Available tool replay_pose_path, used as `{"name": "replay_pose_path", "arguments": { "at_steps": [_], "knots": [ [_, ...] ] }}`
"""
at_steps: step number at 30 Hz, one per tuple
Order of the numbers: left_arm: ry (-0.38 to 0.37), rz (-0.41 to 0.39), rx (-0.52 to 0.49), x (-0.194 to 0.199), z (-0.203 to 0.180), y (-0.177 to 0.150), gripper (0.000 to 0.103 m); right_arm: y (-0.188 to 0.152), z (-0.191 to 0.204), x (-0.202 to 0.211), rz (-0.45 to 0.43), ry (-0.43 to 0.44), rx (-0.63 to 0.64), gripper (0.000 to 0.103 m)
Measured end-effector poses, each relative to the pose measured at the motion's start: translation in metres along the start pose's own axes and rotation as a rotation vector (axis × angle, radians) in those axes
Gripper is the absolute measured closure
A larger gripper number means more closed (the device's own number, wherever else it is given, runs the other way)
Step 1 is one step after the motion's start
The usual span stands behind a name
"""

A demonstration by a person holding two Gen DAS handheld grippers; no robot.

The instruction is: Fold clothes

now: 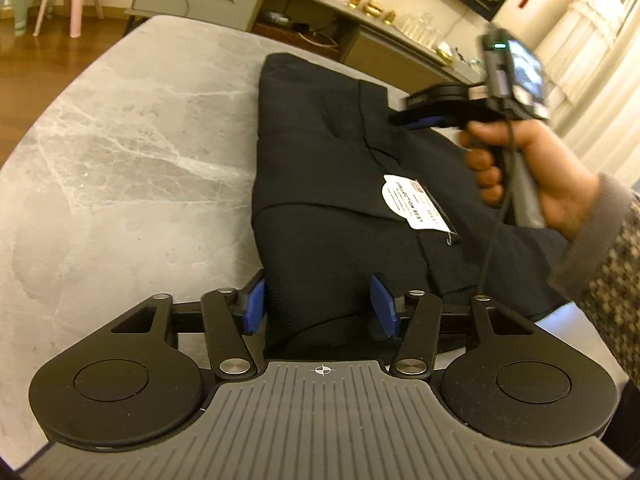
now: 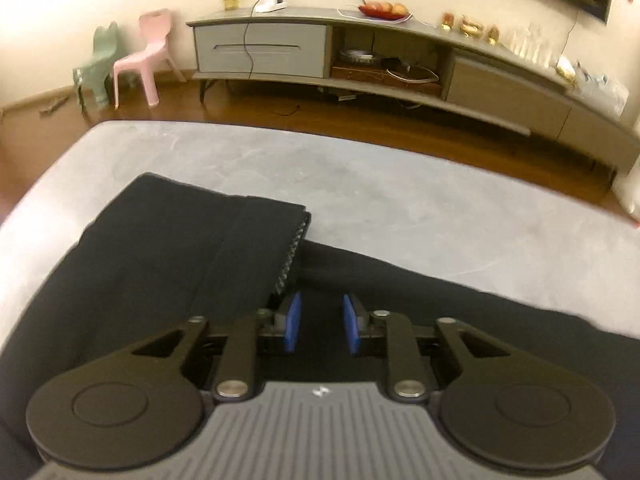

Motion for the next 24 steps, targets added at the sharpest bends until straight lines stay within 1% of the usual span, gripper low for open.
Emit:
{"name": "replay_pose_path", "arguments": {
  "at_steps": [1, 2, 3, 4, 5, 6, 7, 9, 10, 11, 12, 15, 17, 18, 19, 21, 22, 24],
  "knots": [
    [0.007, -0.011, 0.014, 0.0, 0.001, 0.001, 0.077, 0.001, -0.007, 0.011, -0.026, -0.05, -0.038, 0.074],
    [0.014, -0.023, 0.027, 0.0, 0.001, 0.001, 0.083, 0.004, -0.009, 0.023, -0.05, -0.067, -0.063, 0.071],
    [0.021, -0.034, 0.041, 0.001, 0.002, 0.002, 0.089, 0.01, -0.003, 0.034, -0.073, -0.05, -0.069, 0.064],
    [0.016, -0.045, 0.045, 0.002, 0.0, 0.002, 0.094, 0.019, 0.007, 0.043, -0.088, -0.018, -0.057, 0.052],
    [0.013, -0.059, 0.052, 0.005, -0.003, 0.003, 0.095, 0.025, 0.023, 0.053, -0.093, 0.021, -0.025, 0.046],
    [0.011, -0.069, 0.054, 0.006, -0.005, 0.004, 0.097, 0.03, 0.043, 0.06, -0.085, 0.072, 0.019, 0.033],
    [0.015, -0.081, 0.048, 0.008, -0.008, 0.004, 0.098, 0.035, 0.065, 0.063, -0.061, 0.125, 0.061, 0.024],
    [0.04, -0.116, -0.009, 0.011, -0.018, 0.004, 0.099, 0.043, 0.109, 0.069, -0.012, 0.227, 0.144, 0.018],
    [0.053, -0.128, -0.038, 0.01, -0.022, 0.003, 0.099, 0.046, 0.129, 0.067, 0.019, 0.251, 0.181, 0.015],
    [0.066, -0.141, -0.067, 0.01, -0.026, 0.002, 0.099, 0.049, 0.148, 0.065, 0.051, 0.273, 0.22, 0.014],
    [0.079, -0.153, -0.096, 0.01, -0.031, 0.001, 0.099, 0.051, 0.165, 0.061, 0.083, 0.272, 0.265, 0.014],
    [0.104, -0.178, -0.182, 0.009, -0.042, -0.001, 0.1, 0.044, 0.203, 0.041, 0.18, 0.203, 0.434, 0.013],
    [0.091, -0.192, -0.204, 0.012, -0.049, 0.0, 0.1, 0.028, 0.214, 0.03, 0.244, 0.144, 0.542, 0.018],
    [0.085, -0.199, -0.215, 0.013, -0.052, 0.0, 0.1, 0.024, 0.214, 0.026, 0.253, 0.109, 0.579, 0.02],
    [0.074, -0.212, -0.224, 0.016, -0.056, 0.0, 0.101, 0.027, 0.205, 0.032, 0.233, 0.111, 0.558, 0.052],
    [0.061, -0.238, -0.241, 0.023, -0.064, 0.002, 0.101, 0.032, 0.187, 0.043, 0.194, 0.113, 0.515, 0.096],
    [0.05, -0.251, -0.246, 0.027, -0.069, 0.003, 0.101, 0.035, 0.178, 0.049, 0.175, 0.114, 0.494, 0.1],
    [0.019, -0.278, -0.261, 0.036, -0.083, 0.003, 0.101, 0.041, 0.159, 0.062, 0.133, 0.12, 0.448, 0.101]
  ]
}}
Point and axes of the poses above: each gripper's, at about its wrist camera, not at the fingertips, and x roughly against the way its jaws point, z to its left, y to its top, the point moved 9 cm from there along -x, roughly the way its jaws point, and after that the axes turned 13 degrees about x, right-handed, at the moved point
